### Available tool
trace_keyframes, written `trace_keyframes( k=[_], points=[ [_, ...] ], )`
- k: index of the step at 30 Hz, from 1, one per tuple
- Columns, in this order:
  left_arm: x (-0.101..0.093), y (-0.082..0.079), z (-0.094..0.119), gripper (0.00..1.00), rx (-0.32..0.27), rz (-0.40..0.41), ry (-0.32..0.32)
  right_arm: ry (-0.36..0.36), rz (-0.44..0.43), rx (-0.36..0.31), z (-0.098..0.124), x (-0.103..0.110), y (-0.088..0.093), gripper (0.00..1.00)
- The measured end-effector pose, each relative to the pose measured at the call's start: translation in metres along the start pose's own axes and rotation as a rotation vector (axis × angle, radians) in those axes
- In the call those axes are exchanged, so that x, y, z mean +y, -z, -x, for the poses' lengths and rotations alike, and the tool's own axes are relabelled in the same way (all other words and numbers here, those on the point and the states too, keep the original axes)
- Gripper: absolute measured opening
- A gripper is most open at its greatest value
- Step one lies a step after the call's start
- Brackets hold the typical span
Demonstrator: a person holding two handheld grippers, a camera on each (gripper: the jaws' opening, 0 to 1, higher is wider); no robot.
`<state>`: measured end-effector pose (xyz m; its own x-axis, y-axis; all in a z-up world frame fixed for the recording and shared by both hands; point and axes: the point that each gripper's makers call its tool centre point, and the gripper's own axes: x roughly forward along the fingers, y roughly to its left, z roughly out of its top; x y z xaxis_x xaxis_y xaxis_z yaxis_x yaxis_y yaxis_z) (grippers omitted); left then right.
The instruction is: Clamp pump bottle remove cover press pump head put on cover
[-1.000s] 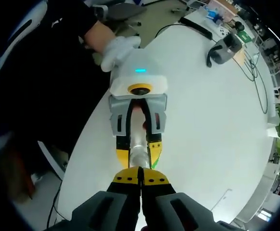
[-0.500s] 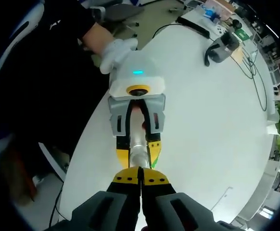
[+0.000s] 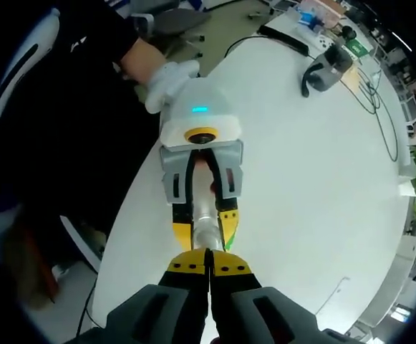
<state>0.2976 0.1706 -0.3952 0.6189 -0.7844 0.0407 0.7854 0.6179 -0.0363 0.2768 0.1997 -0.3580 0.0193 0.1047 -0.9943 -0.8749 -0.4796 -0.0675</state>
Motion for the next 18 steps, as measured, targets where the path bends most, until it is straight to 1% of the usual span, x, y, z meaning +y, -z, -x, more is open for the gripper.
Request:
trace_keyframes(
  k=[6, 11, 18],
  points=[
    [0.0003, -0.0001, -0.0002, 0.15, 0.0, -0.004, -0.001, -0.02, 0.003, 0.021, -0.0004, 0.0, -0.0008, 0.0],
    [0.0023, -0.0002, 0.0, 0.15, 0.001, 0.007, -0.008, -0.021, 0.01, 0.03, -0.0002, -0.0031, 0.0004, 0.0],
    [0.0007, -0.0001, -0.0002, 0.15, 0.001, -0.001, 0.002, -0.033, 0.002, 0.036, -0.0013, 0.0029, 0.0001, 0.0]
  ],
)
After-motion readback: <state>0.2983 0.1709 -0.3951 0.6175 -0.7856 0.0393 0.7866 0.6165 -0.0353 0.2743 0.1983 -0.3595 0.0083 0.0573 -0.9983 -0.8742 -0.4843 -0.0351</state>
